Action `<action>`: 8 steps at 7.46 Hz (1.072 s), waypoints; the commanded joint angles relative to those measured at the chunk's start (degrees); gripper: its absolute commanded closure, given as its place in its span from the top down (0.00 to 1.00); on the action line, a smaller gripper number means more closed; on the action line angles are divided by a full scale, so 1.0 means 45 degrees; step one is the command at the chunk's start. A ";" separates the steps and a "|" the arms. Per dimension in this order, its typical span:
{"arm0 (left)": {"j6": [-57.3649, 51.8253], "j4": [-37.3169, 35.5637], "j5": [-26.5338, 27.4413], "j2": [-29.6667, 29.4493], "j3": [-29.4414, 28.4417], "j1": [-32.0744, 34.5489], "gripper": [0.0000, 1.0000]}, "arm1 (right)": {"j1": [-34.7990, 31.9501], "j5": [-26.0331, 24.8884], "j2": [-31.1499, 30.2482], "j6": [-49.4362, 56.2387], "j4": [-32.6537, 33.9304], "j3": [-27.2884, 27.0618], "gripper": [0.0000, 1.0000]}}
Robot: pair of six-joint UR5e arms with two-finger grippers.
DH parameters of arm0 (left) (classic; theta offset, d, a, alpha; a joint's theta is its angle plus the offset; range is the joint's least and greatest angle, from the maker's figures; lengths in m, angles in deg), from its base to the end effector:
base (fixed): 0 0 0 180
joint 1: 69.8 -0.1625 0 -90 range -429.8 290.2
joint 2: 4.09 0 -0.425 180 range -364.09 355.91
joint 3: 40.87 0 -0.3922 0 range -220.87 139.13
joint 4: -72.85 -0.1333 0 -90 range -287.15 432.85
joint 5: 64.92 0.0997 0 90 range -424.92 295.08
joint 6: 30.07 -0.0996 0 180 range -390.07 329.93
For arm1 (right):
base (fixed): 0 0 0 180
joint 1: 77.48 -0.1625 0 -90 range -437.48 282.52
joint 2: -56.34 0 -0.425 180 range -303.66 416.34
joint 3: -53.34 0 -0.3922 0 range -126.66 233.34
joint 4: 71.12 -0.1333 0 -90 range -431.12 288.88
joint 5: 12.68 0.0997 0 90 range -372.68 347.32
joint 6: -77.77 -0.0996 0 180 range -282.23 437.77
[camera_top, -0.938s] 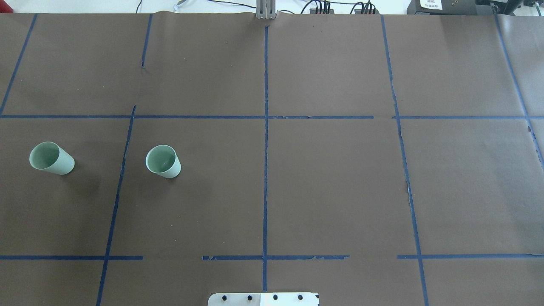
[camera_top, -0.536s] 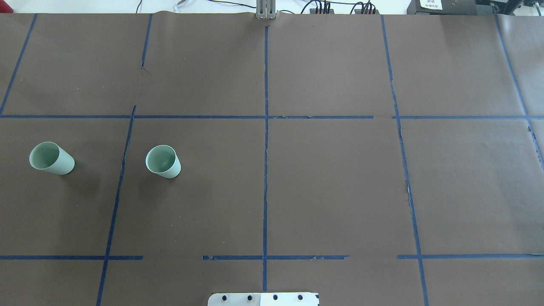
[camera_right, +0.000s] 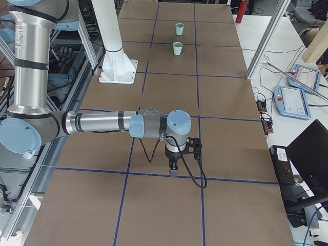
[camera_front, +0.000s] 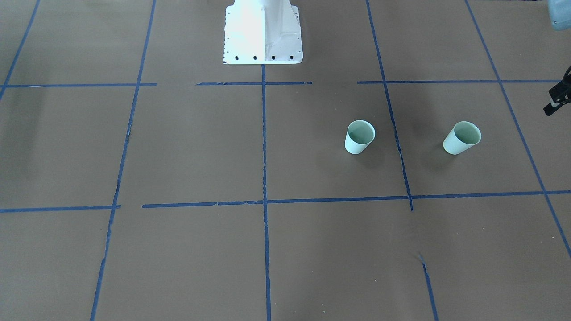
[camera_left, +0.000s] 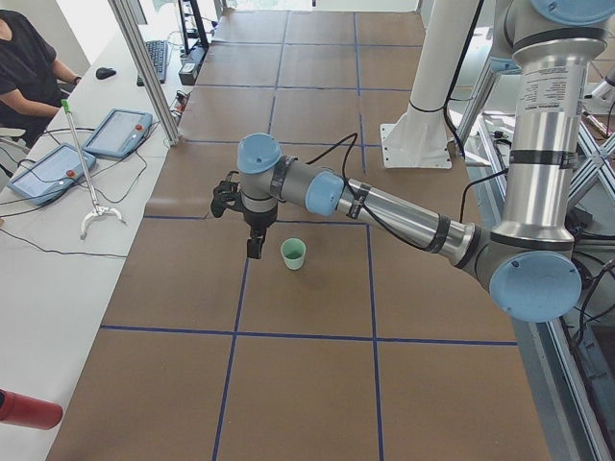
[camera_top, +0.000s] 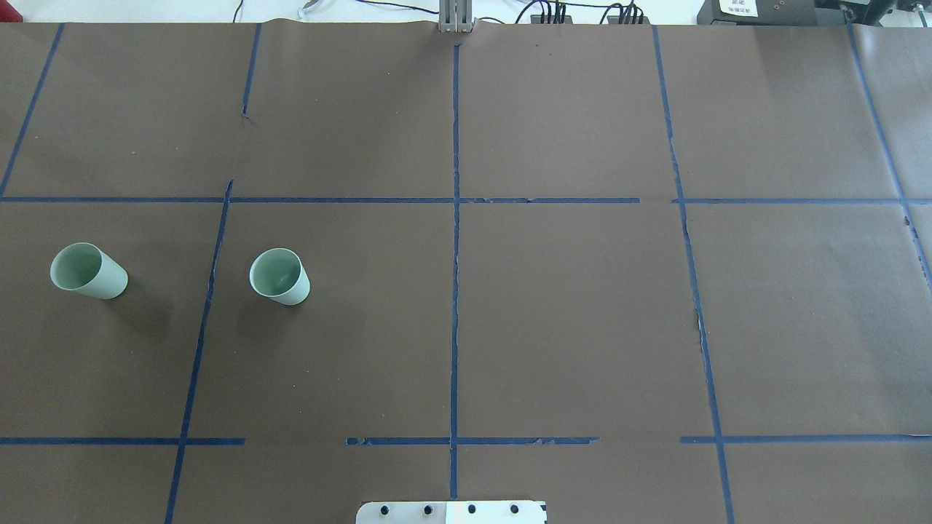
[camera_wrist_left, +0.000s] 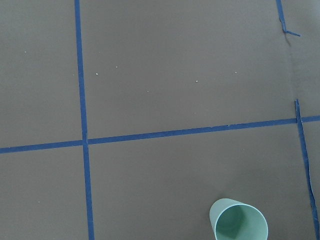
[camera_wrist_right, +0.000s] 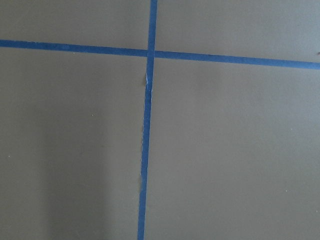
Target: Stack cups
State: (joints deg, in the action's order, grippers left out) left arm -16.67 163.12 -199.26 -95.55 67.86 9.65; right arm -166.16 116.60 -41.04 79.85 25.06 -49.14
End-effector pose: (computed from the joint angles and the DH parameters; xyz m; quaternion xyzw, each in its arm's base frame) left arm 0.0284 -0.5005 0.4839 0.0838 0.3974 0.0443 0.9127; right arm 0.0602 -0.4358 0.6281 -0.0066 -0.3361 -0.0248 0.9415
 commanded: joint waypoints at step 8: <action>0.5986 0.6465 0.1044 0.1888 -0.1757 -0.3749 1.00 | 0.0000 0.0000 0.0000 -0.0014 0.0012 0.0000 1.00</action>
State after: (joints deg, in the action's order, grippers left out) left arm 9.02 191.85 -195.17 -86.40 60.90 -6.22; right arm -166.16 116.60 -41.04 79.86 25.08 -49.14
